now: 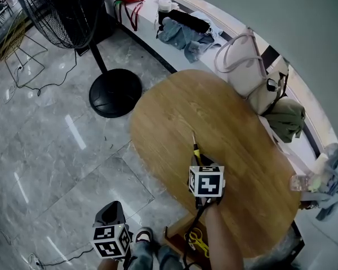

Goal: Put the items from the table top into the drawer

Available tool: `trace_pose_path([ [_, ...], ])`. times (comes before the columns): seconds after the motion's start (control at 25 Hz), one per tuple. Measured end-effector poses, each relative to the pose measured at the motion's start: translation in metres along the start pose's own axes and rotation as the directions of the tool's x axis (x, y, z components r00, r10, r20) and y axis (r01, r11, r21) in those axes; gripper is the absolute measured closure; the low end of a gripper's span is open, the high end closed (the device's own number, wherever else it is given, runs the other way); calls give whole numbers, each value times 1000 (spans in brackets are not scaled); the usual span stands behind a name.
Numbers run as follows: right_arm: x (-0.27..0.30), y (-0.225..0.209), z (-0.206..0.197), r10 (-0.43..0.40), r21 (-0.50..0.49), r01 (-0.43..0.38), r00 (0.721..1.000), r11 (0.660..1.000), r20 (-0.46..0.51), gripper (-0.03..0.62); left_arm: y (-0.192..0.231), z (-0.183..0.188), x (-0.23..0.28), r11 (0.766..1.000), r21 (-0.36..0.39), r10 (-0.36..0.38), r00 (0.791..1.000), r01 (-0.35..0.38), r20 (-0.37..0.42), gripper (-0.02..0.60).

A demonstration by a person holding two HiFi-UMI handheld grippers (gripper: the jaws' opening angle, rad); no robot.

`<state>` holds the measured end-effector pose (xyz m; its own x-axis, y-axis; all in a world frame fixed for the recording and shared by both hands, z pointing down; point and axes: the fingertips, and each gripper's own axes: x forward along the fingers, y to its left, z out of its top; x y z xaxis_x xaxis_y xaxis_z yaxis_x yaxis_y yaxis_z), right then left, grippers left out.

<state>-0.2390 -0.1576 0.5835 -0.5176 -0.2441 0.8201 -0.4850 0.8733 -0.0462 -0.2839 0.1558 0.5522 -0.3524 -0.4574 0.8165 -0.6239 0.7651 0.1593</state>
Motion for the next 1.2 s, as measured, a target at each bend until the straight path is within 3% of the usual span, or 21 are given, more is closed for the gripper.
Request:
trace_pose_path([
  [0.64,-74,16,-49,29,-21,-28,999,999,23,510,-22,-30,-17,993,73,-95,995,95,-5,588],
  [1.2,-164,48,-179,58,-59,-59,998,996,-25,510,-44,-73,-37,967,172,-182,981,190,-63,588],
])
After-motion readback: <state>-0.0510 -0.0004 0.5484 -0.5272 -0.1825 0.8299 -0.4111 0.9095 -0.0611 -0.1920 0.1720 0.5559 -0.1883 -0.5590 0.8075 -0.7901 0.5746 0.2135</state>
